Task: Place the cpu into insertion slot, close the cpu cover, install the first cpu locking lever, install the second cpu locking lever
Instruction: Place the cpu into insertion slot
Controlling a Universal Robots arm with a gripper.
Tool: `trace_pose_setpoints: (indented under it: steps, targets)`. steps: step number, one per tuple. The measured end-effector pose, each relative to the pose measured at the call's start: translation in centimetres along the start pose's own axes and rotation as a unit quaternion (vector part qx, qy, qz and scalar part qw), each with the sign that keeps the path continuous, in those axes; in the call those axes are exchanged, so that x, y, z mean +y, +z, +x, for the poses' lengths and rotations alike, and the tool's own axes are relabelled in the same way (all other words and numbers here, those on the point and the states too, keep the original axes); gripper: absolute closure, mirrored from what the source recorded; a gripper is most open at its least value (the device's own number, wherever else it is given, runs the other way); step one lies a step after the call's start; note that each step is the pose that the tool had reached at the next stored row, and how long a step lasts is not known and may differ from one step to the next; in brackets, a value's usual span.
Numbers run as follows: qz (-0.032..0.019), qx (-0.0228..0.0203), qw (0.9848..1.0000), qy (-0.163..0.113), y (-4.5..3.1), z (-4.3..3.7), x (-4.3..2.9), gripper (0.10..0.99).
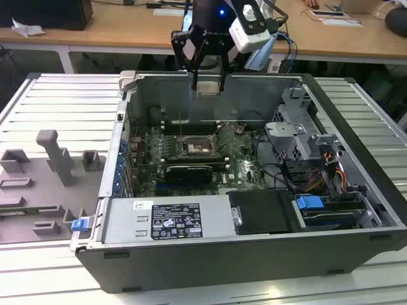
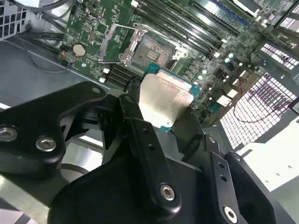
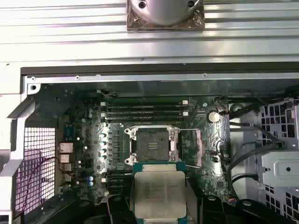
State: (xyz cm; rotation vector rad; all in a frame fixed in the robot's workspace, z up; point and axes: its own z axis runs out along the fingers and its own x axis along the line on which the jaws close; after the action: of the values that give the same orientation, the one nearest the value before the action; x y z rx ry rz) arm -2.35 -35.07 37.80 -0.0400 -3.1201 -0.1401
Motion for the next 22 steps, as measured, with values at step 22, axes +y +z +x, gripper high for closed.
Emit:
trace_pose_setpoints:
  steps: [22]
  targets:
    - [-0.0029,-0.0136,0.9883,0.152,0.48,0.20,-0.05,0.553]
